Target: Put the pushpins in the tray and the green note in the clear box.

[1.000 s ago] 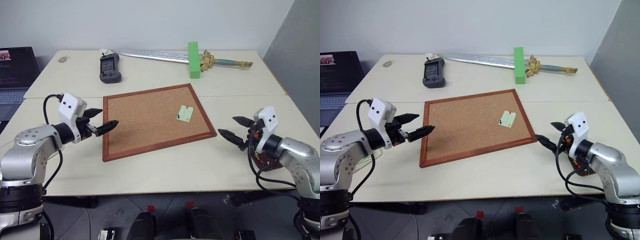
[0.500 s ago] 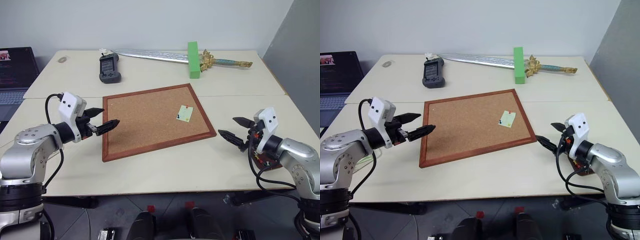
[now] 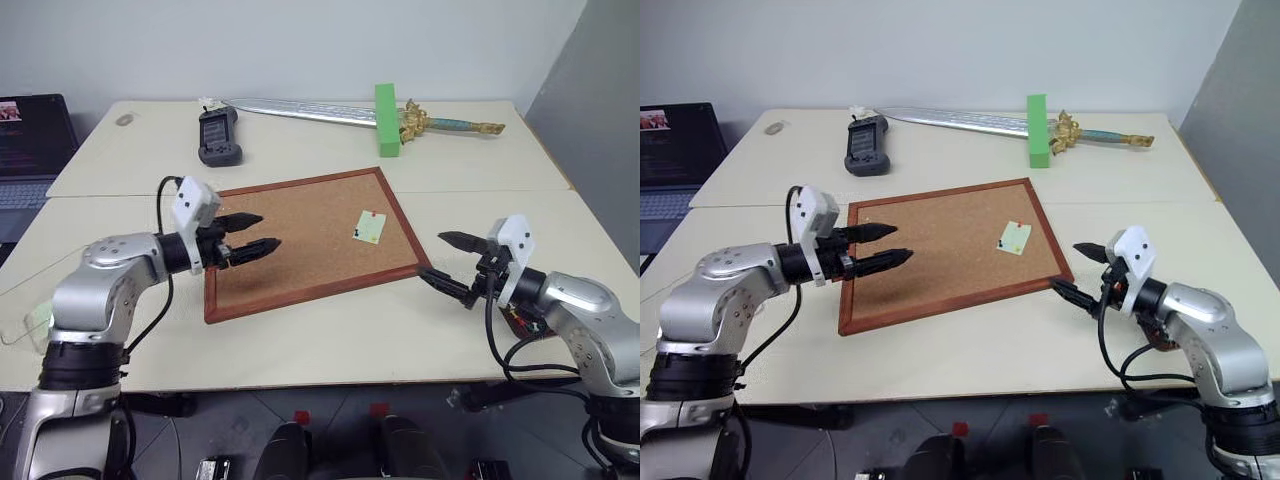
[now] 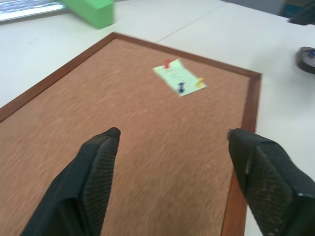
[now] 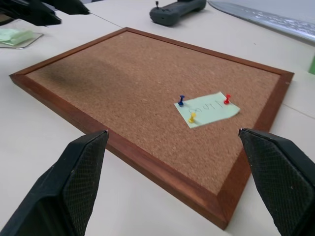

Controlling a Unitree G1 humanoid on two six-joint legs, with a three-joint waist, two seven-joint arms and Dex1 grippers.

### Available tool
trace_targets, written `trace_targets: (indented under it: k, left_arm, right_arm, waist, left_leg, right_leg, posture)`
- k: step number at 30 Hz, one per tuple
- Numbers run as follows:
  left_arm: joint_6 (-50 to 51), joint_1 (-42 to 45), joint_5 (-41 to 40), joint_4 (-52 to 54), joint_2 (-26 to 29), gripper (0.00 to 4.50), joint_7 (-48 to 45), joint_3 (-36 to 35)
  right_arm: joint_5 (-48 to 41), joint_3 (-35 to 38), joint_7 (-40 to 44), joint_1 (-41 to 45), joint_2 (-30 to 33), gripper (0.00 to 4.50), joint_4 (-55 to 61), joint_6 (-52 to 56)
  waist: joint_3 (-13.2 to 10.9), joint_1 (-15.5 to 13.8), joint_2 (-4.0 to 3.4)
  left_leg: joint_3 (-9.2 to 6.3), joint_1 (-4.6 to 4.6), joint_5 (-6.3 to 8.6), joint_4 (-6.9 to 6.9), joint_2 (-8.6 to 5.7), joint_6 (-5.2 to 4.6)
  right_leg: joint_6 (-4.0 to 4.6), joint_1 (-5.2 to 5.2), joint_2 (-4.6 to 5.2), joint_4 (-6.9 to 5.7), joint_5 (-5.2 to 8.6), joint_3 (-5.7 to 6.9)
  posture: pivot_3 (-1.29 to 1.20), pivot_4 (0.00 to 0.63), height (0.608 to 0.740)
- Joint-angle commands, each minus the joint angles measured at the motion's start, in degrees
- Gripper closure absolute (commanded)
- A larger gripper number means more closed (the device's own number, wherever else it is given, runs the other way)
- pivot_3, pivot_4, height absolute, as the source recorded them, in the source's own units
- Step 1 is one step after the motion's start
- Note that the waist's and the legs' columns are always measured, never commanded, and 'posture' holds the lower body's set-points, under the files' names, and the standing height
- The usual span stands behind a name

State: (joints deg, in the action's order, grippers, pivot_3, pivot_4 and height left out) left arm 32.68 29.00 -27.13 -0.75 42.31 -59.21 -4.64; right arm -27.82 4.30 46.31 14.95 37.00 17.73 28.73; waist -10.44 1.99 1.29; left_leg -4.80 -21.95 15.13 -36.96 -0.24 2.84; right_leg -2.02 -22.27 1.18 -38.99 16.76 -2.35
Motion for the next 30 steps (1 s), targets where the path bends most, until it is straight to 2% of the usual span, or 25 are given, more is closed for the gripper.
trace_targets:
  k: [1, 10, 15, 20, 30]
  left_arm:
    - [-6.46, 5.37, 3.08, -6.2, -3.25, 1.85, -1.96, 3.44]
    - [-16.95, 8.87, 9.89, -17.46, -13.61, 3.53, 4.17, 6.59]
    - [-19.91, 9.17, 12.71, -23.29, -16.95, 4.49, 6.66, 7.43]
    - [-19.76, 9.79, 14.36, -28.9, -20.29, 4.49, 9.92, 7.5]
    - [-16.42, 8.84, 19.67, -31.39, -21.09, 4.49, 11.22, 11.57]
  right_arm:
    - [3.63, -2.5, -0.16, 6.42, -1.87, 0.0, -6.42, -4.23]
    - [10.97, -4.69, -5.84, 19.3, -9.46, 0.0, -25.32, -11.04]
    - [13.64, -5.77, -5.84, 23.43, -12.08, 0.0, -33.61, -14.61]
    - [16.53, -6.82, -7.17, 28.59, -16.5, 0.0, -44.16, -18.96]
    - [20.0, -7.25, -7.48, 36.69, -21.01, 0.0, -62.24, -23.61]
  waist:
    - [0.0, -0.01, 0.0]
    - [0.0, -0.05, 0.0]
    - [0.01, -0.11, 0.01]
    - [0.01, 0.06, 0.0]
    - [0.04, 0.06, -0.05]
  left_leg:
    - [-0.01, 0.01, 0.0, 0.0, 0.0, 0.0]
    - [0.03, -0.06, -0.01, -0.05, -0.07, 0.0]
    - [-0.01, -0.09, -0.01, -0.04, -0.07, -0.01]
    - [0.11, -0.05, -0.01, -0.09, -0.1, -0.01]
    - [0.05, -0.02, -0.02, -0.08, -0.09, 0.0]
  right_leg:
    - [0.0, 0.01, -0.01, -0.01, 0.0, 0.02]
    - [0.0, -0.08, 0.02, -0.04, -0.03, -0.02]
    - [0.01, -0.1, 0.06, -0.05, -0.04, 0.02]
    - [-0.01, -0.09, 0.11, -0.07, -0.05, -0.06]
    - [0.0, -0.07, 0.15, -0.11, -0.06, -0.01]
  posture:
    - [0.0, 0.15, 0.74]
    - [0.0, 0.15, 0.74]
    - [0.0, 0.15, 0.74]
    - [0.0, 0.15, 0.74]
    - [0.0, 0.15, 0.74]
